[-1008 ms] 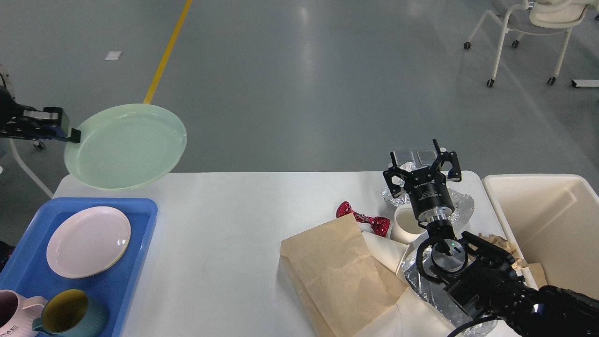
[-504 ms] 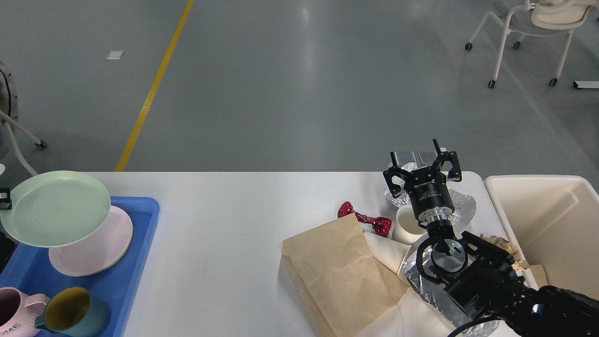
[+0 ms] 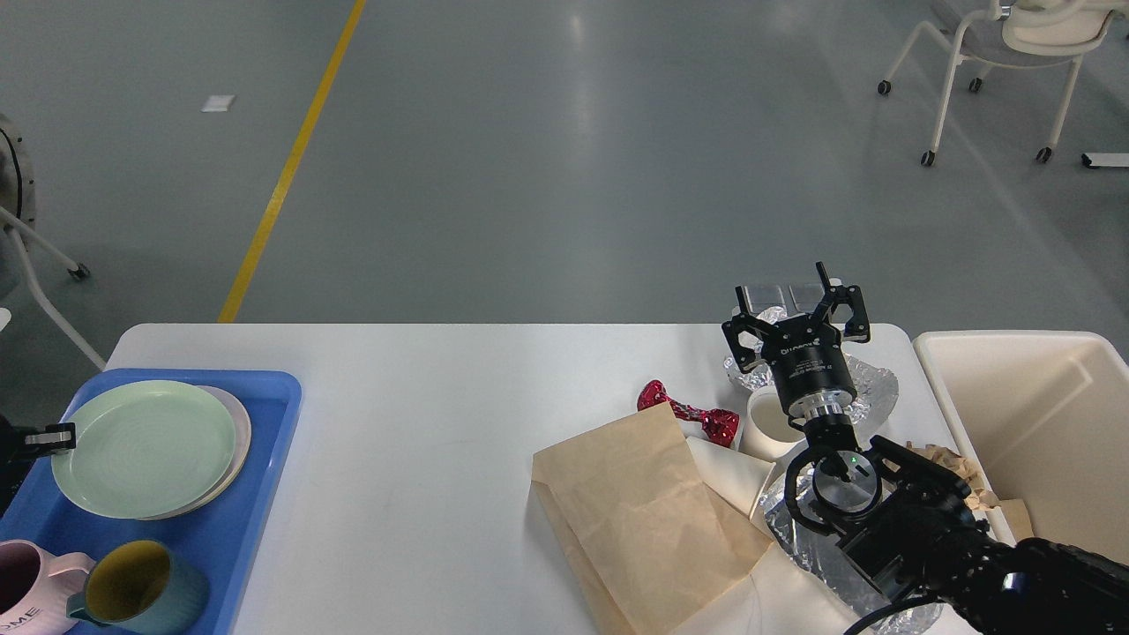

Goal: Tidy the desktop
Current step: 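Lift the pale green plate and lay it on the pink plate, then release the plate and lower the left gripper over the tray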

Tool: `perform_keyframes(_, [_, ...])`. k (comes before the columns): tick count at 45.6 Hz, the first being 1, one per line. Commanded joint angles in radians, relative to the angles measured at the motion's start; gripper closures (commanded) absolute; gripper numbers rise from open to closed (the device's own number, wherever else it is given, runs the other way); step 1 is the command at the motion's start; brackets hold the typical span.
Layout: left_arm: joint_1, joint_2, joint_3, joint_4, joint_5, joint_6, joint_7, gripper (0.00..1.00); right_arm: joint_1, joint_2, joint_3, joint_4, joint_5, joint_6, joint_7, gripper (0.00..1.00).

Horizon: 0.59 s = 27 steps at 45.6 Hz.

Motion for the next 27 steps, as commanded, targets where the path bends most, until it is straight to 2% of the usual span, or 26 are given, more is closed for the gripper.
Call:
perform_keyframes(1, [0.037, -0.030, 0.000, 0.041, -0.002, 0.035, -0.004, 1.00, 0.000, 0.000, 0.000, 0.002, 0.000, 0.000, 0.000, 0.00])
perform_keyframes(16, [0.060, -0.064, -0.001, 0.064, -0.014, 0.070, -0.002, 0.93, 0.000, 0.000, 0.000, 0.000, 0.000, 0.000, 0.000, 0.00])
perform_keyframes(20, [0.061, -0.071, 0.000, 0.078, -0.039, 0.074, 0.001, 0.84, 0.000, 0.000, 0.000, 0.000, 0.000, 0.000, 0.000, 0.00])
perform_keyframes(27, [0.061, -0.078, -0.001, 0.094, -0.046, 0.074, 0.001, 0.76, 0.000, 0.000, 0.000, 0.000, 0.001, 0.000, 0.000, 0.00])
